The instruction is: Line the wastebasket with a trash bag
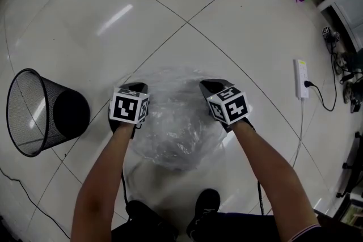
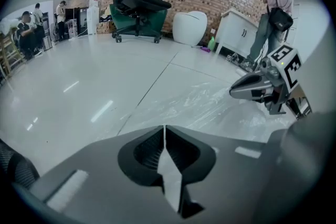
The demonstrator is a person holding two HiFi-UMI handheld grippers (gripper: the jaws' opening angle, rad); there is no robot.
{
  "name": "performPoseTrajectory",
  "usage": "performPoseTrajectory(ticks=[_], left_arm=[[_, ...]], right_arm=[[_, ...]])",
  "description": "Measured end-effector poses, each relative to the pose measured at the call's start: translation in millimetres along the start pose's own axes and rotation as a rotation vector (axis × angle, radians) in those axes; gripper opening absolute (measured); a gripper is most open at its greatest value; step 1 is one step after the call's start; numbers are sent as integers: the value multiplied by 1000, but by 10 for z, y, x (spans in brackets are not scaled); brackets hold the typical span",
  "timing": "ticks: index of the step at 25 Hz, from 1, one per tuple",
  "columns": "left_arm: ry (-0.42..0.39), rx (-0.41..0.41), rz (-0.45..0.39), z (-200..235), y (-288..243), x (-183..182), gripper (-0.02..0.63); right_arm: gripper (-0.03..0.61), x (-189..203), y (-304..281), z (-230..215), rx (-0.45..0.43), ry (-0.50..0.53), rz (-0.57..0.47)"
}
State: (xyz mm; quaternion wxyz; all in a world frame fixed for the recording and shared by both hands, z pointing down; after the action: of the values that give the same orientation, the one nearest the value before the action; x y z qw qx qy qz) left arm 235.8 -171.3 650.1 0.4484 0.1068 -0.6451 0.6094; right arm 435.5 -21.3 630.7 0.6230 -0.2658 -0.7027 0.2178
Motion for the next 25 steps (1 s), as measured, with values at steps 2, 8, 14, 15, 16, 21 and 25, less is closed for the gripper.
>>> performPoseTrajectory(ticks=[2,8,14,15,16,21,25], left_arm=[[-3,5,-22,-18,44,-30,11],[-22,21,-94,-95,344,-204,11],[-96,23,-173,-201,939,-538,11],[-109,19,-185,-210,1062,-596,11],[-120,16,-196,-218,1189,-648,11],[-151,4,-257,-272,1853,-885,11],[-179,-19,-321,-364,2384,-1070,11]], right_arm=[[2,-30,38,34,-10,6,-11],[2,-181,293,96,-27,35,-57],[2,-601,691,243,-36,86,-150],[2,-689,767,292,-38,97,-167],[2,-776,846,347,-42,107,-184],[2,-1161,1272,651,-71,152,-265],[2,-1397,1624,893,-85,174,-325]])
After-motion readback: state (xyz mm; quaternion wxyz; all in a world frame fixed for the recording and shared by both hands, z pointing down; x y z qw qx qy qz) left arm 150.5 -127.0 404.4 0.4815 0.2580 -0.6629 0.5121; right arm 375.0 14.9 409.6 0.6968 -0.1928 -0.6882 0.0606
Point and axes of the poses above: the fingertips, and each gripper's own axes: y backward along the fingers, z to its left, x out of its underside, the point moved 8 cm from there along y, backward along the fingers, and after that the axes turned 10 degrees about -z, right-handed, at the moved point
